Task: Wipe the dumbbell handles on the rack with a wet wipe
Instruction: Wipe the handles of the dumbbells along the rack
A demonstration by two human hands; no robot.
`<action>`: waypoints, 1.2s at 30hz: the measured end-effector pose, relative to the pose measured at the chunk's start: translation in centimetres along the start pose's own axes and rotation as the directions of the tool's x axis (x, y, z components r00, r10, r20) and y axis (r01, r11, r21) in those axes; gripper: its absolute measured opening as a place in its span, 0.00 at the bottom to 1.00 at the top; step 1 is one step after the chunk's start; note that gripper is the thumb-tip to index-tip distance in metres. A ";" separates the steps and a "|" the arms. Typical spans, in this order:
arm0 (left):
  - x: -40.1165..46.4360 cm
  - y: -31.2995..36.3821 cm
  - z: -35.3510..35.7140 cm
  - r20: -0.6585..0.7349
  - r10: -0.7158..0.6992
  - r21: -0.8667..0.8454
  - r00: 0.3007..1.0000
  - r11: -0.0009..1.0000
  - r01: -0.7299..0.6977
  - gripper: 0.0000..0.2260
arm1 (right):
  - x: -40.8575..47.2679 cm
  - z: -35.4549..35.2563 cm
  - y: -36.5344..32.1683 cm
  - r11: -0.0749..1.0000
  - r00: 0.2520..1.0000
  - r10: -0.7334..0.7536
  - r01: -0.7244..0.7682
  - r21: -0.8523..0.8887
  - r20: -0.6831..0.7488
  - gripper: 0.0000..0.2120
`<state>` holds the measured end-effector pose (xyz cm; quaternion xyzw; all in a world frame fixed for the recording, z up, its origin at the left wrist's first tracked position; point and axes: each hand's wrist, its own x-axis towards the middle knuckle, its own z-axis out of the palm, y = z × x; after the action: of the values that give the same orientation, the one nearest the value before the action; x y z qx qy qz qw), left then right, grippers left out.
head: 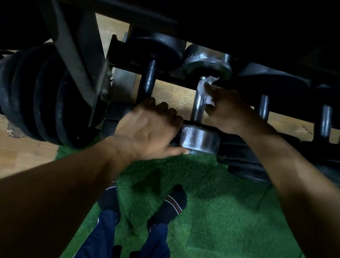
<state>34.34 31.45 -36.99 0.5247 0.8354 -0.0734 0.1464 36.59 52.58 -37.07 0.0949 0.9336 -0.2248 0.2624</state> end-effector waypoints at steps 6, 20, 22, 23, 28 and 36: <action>0.1 0.0 0.0 -0.009 -0.003 0.009 1.000 1.000 0.004 0.34 | 0.2 1.7 -0.5 0.985 0.995 0.091 -0.084 0.148 -0.043 0.32; 0.1 -0.1 0.1 -0.017 0.000 0.003 1.000 1.000 0.000 0.35 | 0.2 0.4 -0.7 0.549 0.908 0.413 -0.305 0.778 0.065 0.13; 0.1 -0.1 0.2 -0.036 0.002 0.005 0.999 1.000 -0.001 0.34 | 0.5 1.0 -0.8 0.593 0.908 0.418 -0.298 0.748 0.030 0.10; 0.2 -0.1 0.4 -0.040 0.006 0.007 0.999 1.000 -0.006 0.34 | 0.4 1.3 -0.6 0.638 0.909 0.415 -0.309 0.706 0.023 0.09; 0.1 -0.1 0.5 -0.047 0.006 0.002 0.999 1.000 -0.006 0.34 | -2.4 1.3 -0.3 0.902 0.972 0.234 -0.231 0.365 0.039 0.12; 0.1 -0.1 0.2 -0.050 0.015 0.026 0.999 1.000 -0.014 0.35 | -1.1 2.4 0.6 0.931 0.970 0.198 -0.140 0.336 -0.144 0.05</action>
<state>34.26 31.47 -37.19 0.5343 0.8340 -0.0696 0.1192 38.77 51.93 -38.59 0.2363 0.8917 -0.3422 0.1785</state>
